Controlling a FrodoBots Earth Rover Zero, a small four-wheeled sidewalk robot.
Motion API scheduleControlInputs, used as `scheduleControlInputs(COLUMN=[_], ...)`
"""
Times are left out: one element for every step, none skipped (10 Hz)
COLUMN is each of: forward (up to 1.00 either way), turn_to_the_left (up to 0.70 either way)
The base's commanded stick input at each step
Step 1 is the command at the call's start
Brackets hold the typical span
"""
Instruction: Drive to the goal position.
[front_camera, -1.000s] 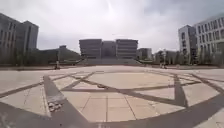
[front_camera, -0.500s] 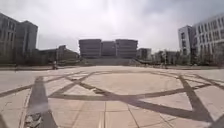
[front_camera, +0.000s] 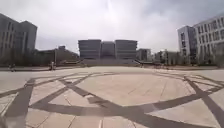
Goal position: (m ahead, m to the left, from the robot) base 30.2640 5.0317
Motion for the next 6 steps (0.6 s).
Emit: scheduleControlInputs(forward=[1.0,1.0,1.0,1.0,1.0,1.0], turn_to_the_left=[0.0,0.0,0.0,0.0,0.0,0.0])
